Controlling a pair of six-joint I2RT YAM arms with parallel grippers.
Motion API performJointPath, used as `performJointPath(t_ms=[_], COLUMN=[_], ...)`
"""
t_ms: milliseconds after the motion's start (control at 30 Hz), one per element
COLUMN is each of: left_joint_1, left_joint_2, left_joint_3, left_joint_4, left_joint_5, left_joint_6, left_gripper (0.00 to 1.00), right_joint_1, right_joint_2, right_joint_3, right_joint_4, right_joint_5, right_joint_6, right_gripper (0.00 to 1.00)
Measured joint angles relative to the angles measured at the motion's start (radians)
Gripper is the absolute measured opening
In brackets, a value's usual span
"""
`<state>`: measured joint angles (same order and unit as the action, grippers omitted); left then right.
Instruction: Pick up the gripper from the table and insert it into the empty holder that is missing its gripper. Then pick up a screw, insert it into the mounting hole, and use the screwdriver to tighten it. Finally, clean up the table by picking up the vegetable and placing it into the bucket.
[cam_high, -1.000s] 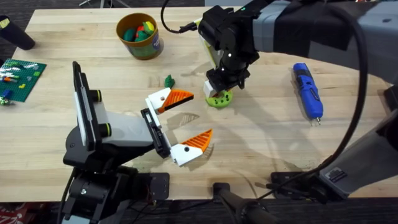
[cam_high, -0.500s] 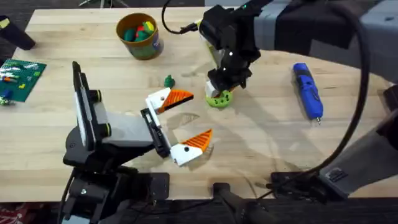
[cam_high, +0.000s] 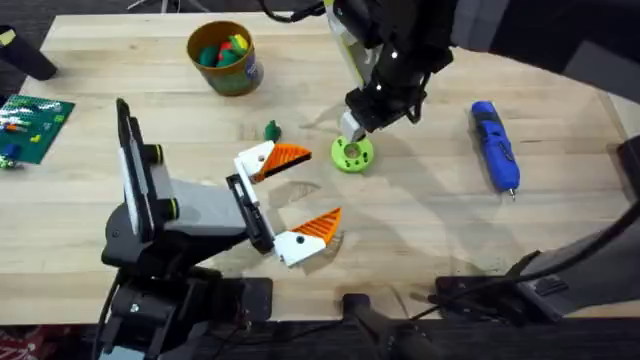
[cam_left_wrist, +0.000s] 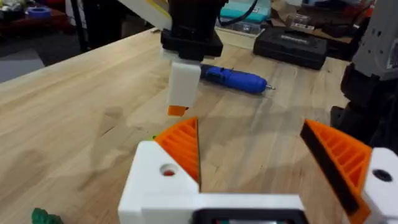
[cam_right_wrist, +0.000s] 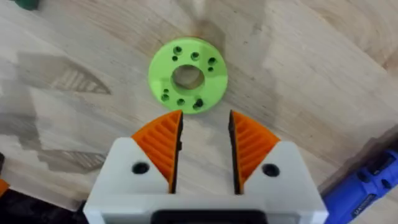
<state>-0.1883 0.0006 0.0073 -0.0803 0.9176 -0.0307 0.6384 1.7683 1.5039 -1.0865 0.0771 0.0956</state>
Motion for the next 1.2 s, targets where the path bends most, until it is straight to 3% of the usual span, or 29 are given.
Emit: performJointPath(t_ms=[667, 1200], left_joint_1=[0.0, 0.0], left_joint_2=[0.0, 0.0], left_joint_3=[0.0, 0.0], left_joint_4=[0.0, 0.0], left_joint_5=[0.0, 0.0], left_joint_6=[0.0, 0.0], left_gripper=[0.984, 0.984], right_joint_1=[0.0, 0.0], right_joint_2=[0.0, 0.034], right_joint_3=[-0.219, -0.226], right_joint_4=[0.159, 0.208], right_joint_5=[-0.029, -0.034], right_joint_6=[-0.003, -0.003], right_gripper=[0.44, 0.44])
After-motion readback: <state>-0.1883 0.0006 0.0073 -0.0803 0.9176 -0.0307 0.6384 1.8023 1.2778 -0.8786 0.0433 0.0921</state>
